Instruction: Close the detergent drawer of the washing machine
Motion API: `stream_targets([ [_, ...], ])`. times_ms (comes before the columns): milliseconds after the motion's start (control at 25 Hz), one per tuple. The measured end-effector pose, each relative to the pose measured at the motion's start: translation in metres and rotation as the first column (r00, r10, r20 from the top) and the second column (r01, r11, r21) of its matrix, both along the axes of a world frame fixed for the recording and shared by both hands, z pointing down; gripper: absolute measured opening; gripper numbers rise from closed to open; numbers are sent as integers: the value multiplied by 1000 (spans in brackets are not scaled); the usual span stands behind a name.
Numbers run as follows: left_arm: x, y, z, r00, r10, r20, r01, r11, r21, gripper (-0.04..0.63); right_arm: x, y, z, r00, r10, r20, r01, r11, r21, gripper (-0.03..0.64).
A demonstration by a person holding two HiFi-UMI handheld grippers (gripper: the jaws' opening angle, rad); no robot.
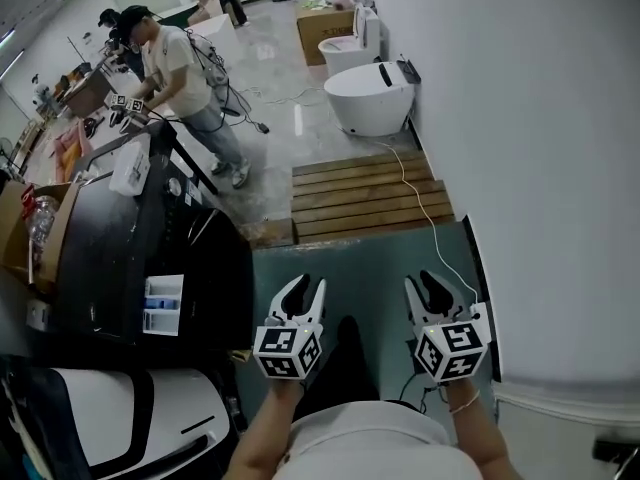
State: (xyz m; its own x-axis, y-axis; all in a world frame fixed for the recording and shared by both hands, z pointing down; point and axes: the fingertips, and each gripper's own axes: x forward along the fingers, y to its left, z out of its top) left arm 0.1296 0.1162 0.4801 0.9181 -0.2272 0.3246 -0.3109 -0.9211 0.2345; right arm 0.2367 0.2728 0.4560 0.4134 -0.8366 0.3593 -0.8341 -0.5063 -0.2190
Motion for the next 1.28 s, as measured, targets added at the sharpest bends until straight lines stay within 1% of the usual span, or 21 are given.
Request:
stream_targets([
  [280, 46, -71, -3, 1000, 11, -2, -11, 1000, 4, 112, 42, -77, -3, 1000, -15, 23, 15, 1000, -6, 104],
  [440, 60, -102, -7, 1000, 3, -12, -3, 1000, 2, 110, 54, -113, -6, 999, -47, 19, 47, 999, -12, 104],
  [640, 55, -134, -9, 999, -47, -27, 47, 999, -1, 109, 54, -155, -9, 994, -108, 11, 108, 994, -14, 104],
  [840, 31, -161, -6, 989, -147, -33, 147, 989, -14, 107, 41, -196, -11, 979, -203, 3, 203, 979, -33, 104],
  [960, 13, -175, -8, 974, -226, -32, 226, 974, -11, 104, 35, -223, -12, 961, -278, 5, 278, 960, -33, 104],
  [1080, -9, -189, -9, 949, -313, -23, 313, 950, 2, 101, 24, -253, -9, 929, -369, 17, 370, 929, -34, 104],
  [1160, -25, -199, -7, 924, -381, -16, 382, 924, 7, 99, 16, -275, -7, 901, -433, 24, 433, 901, -29, 104],
  [1280, -50, -212, -4, 870, -494, -4, 494, 870, 11, 89, 3, -309, -4, 847, -531, 34, 531, 847, -18, 104],
])
